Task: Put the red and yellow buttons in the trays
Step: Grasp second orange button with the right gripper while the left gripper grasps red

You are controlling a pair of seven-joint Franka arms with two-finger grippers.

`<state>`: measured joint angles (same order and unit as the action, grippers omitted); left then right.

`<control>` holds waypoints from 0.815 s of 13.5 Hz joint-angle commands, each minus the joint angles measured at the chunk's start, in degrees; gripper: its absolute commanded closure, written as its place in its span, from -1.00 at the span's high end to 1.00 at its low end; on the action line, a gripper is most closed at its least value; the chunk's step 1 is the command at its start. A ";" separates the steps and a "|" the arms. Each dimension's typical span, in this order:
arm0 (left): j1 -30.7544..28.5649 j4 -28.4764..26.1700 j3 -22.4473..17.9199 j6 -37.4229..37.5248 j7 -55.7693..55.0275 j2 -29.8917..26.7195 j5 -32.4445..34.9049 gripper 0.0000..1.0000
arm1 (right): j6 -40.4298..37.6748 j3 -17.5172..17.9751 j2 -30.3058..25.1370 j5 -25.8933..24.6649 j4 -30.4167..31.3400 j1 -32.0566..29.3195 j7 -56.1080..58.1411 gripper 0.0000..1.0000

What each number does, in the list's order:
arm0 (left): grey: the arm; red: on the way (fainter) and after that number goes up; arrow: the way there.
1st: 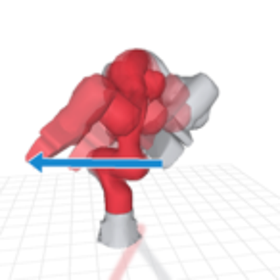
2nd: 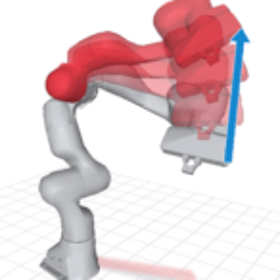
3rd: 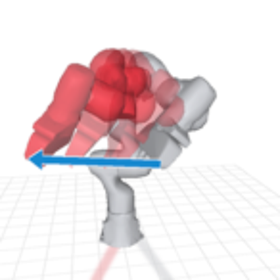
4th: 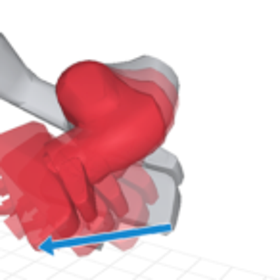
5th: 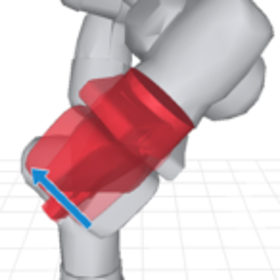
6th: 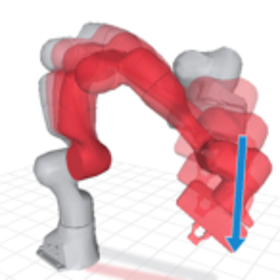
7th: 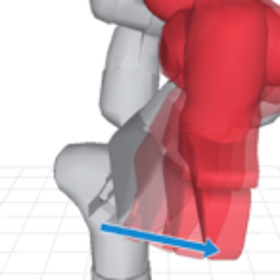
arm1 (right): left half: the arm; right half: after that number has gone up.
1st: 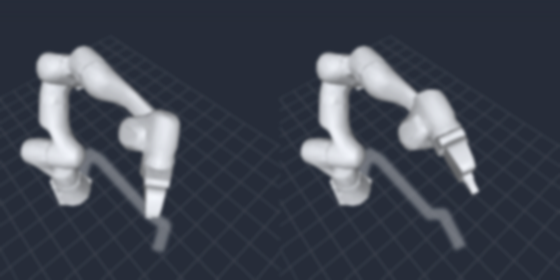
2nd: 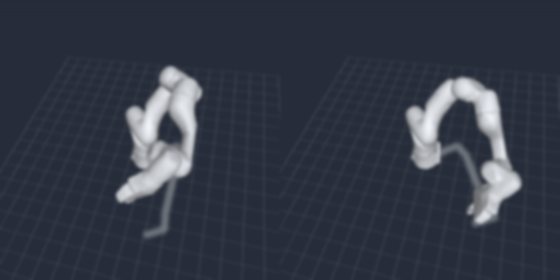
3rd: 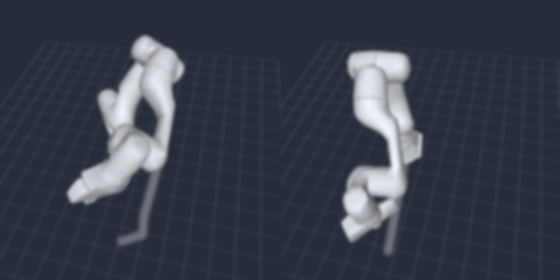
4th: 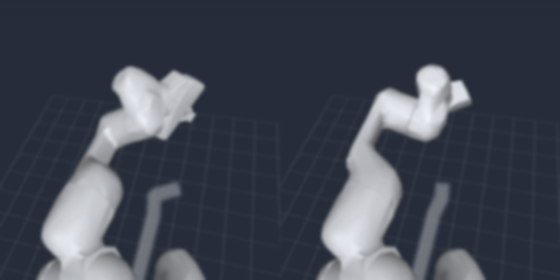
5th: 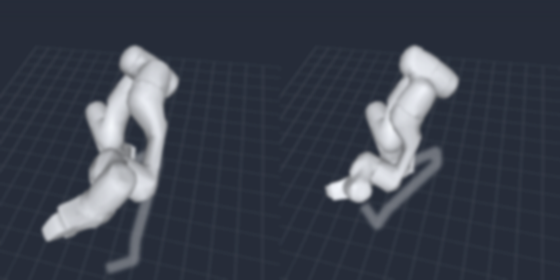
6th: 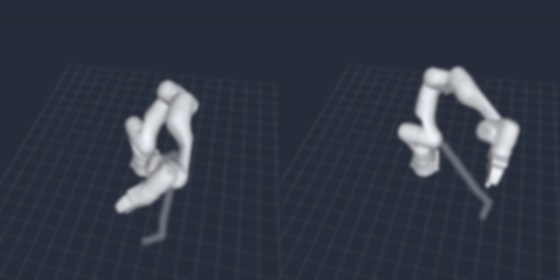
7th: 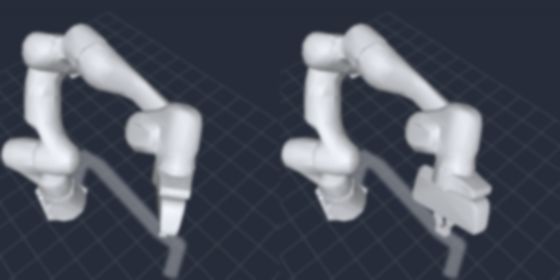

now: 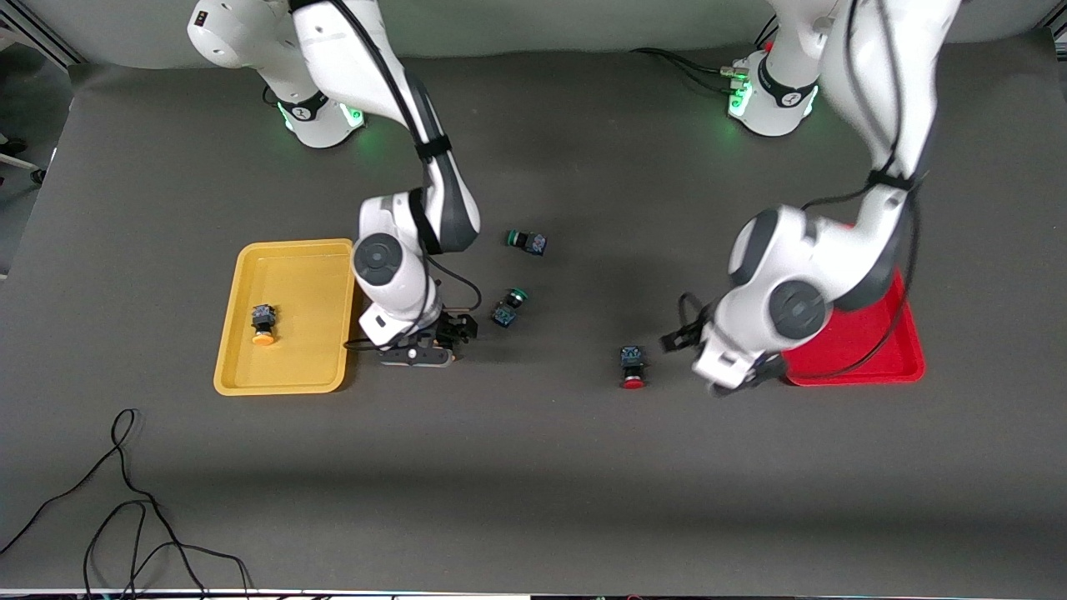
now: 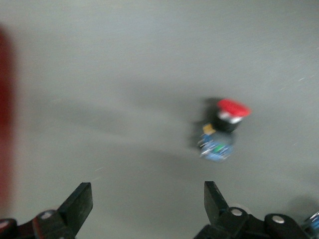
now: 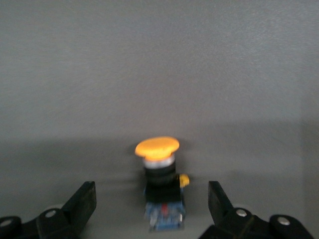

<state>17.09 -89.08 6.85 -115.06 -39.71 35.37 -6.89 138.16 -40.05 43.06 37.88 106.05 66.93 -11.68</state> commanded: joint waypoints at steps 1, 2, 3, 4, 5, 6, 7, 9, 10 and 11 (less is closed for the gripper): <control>3.64 8.22 -0.88 0.20 -3.00 7.95 -0.41 1.00 | 1.23 0.06 2.19 4.38 -1.54 -1.27 4.10 0.98; 3.92 7.79 -0.96 -3.90 -3.27 8.48 -0.15 1.00 | 1.50 0.06 2.55 6.66 -1.37 -1.71 6.91 0.60; 5.05 6.82 -0.88 -6.55 -3.36 9.44 -0.40 0.99 | 1.50 0.06 2.81 8.07 -1.19 -1.80 8.33 -0.04; 6.28 6.47 -0.88 -8.49 -3.36 10.58 -0.58 0.98 | 1.50 0.06 2.99 8.26 -1.19 -1.80 8.51 -0.51; 6.73 6.55 -0.88 -10.08 -3.36 11.73 -0.67 0.95 | 1.32 0.06 2.91 8.26 -1.28 -1.80 8.60 -0.78; 6.73 6.55 -0.88 -11.23 -3.27 12.61 -0.58 0.85 | 1.24 -0.03 2.82 8.26 -1.45 -1.80 8.60 -0.89; 6.82 6.29 -0.88 -12.54 -3.18 13.05 -0.06 0.82 | 0.97 -0.03 2.38 8.18 -1.72 -1.80 8.34 -0.90; 7.25 6.11 -0.88 -13.26 -3.18 13.58 0.03 0.22 | -2.95 -0.99 1.42 7.65 -3.20 -1.80 7.81 -0.90; 7.69 6.11 -0.96 -13.35 -3.18 13.50 0.03 -0.34 | -6.99 -2.74 1.32 7.56 -5.04 -1.62 7.55 -0.90; 7.70 6.11 -0.96 -13.17 -3.53 13.32 -0.05 -0.93 | -11.46 -5.37 1.32 7.56 -6.97 -0.84 6.94 -0.90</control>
<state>23.41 -83.44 6.83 -128.07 -42.14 48.87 -6.90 133.89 -41.64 45.27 44.21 102.49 65.38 -5.10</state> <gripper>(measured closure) 0.264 0.674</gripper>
